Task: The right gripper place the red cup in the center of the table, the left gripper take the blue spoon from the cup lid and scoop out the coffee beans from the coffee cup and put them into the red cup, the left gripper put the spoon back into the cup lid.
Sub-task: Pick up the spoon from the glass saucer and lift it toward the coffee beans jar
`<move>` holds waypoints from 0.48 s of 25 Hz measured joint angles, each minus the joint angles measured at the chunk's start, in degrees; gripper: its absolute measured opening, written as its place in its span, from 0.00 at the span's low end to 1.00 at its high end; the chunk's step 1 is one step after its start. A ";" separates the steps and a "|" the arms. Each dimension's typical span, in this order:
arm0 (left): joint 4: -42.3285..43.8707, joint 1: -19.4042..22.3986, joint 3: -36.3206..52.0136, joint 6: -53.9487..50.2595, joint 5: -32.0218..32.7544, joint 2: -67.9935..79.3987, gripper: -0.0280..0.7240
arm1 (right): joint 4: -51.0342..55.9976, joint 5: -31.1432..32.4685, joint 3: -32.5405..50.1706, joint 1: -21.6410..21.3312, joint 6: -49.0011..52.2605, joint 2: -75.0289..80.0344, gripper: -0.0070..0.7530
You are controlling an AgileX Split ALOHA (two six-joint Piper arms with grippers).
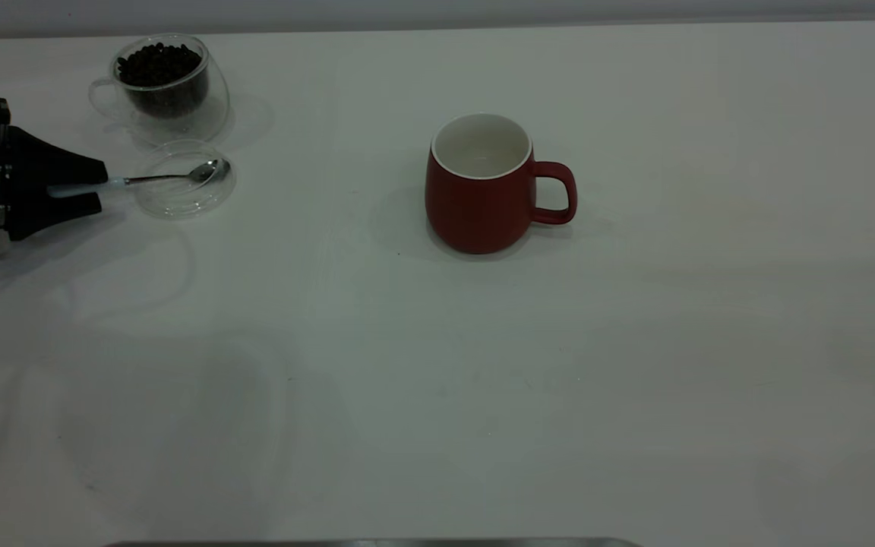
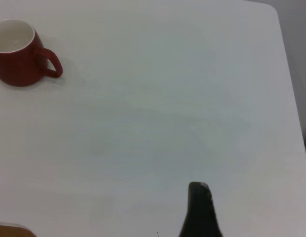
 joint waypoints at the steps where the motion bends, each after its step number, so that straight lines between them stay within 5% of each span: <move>1: 0.00 -0.04 0.00 0.00 0.00 0.00 0.50 | 0.00 0.00 0.00 0.00 0.00 0.00 0.79; 12: 0.00 -0.07 0.00 0.00 1.34 0.00 0.30 | 0.00 0.00 0.00 0.00 0.00 0.00 0.79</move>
